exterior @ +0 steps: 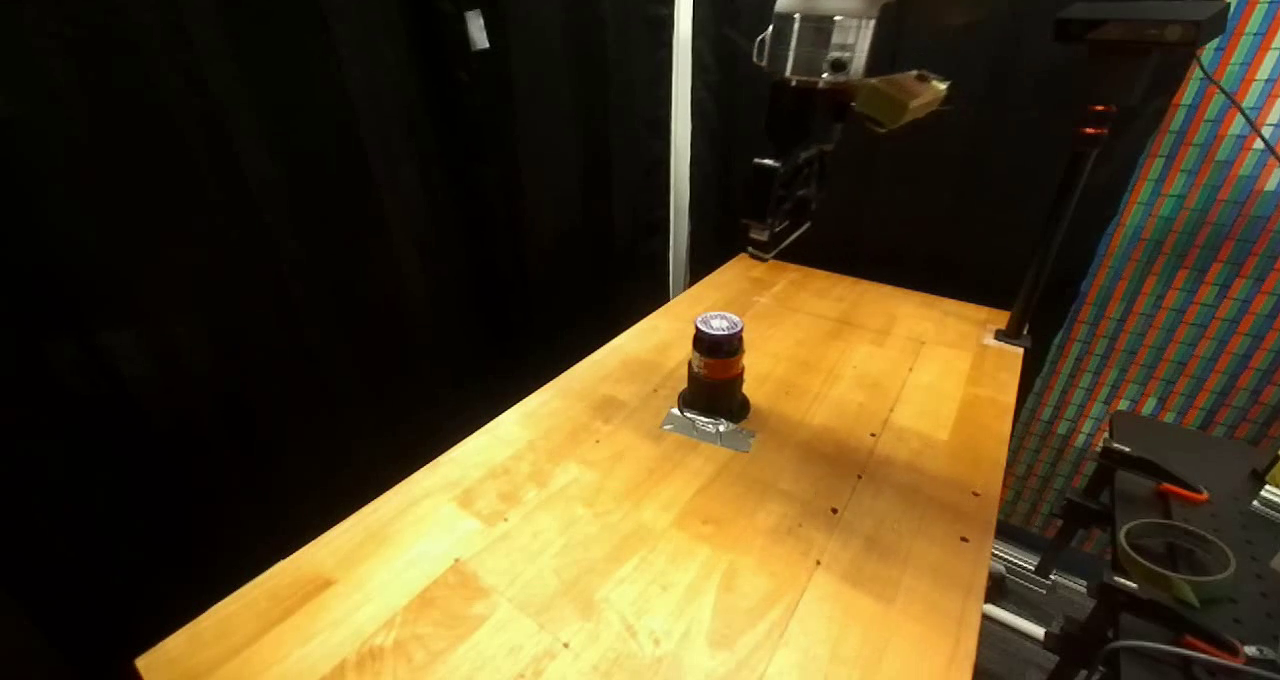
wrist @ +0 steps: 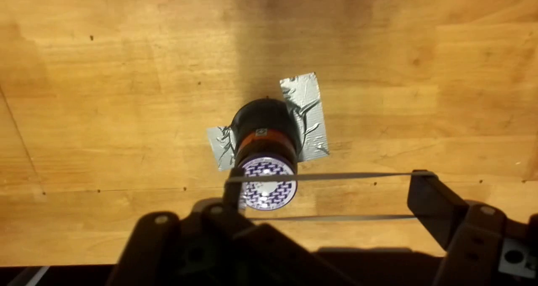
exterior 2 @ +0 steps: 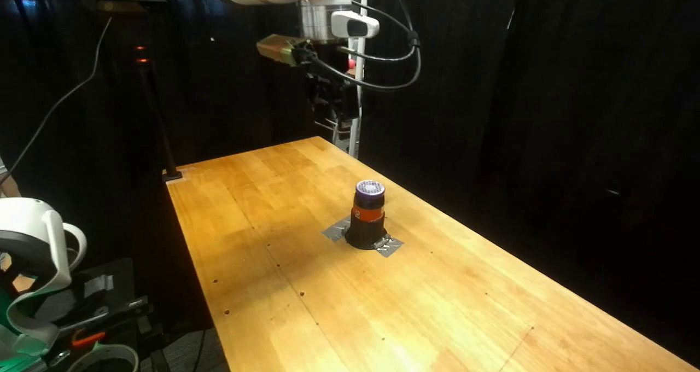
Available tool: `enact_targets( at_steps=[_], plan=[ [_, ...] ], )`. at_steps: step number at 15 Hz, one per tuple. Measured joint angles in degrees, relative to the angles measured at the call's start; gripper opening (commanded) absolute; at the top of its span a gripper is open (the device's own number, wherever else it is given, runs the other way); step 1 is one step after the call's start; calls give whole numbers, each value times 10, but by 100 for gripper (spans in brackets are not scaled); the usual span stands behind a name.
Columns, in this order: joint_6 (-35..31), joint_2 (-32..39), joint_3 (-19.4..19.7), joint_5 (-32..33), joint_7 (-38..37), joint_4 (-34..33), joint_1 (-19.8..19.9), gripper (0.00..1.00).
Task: Put the rubber band around the jar.
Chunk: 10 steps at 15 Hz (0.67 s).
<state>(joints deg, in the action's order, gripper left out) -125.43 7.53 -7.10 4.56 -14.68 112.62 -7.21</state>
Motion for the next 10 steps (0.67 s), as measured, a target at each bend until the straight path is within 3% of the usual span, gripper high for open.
enact_targets(
  at_steps=[10],
  plan=[
    [-51, 229, 34, -24, 5, -177, 7, 100]
  ],
)
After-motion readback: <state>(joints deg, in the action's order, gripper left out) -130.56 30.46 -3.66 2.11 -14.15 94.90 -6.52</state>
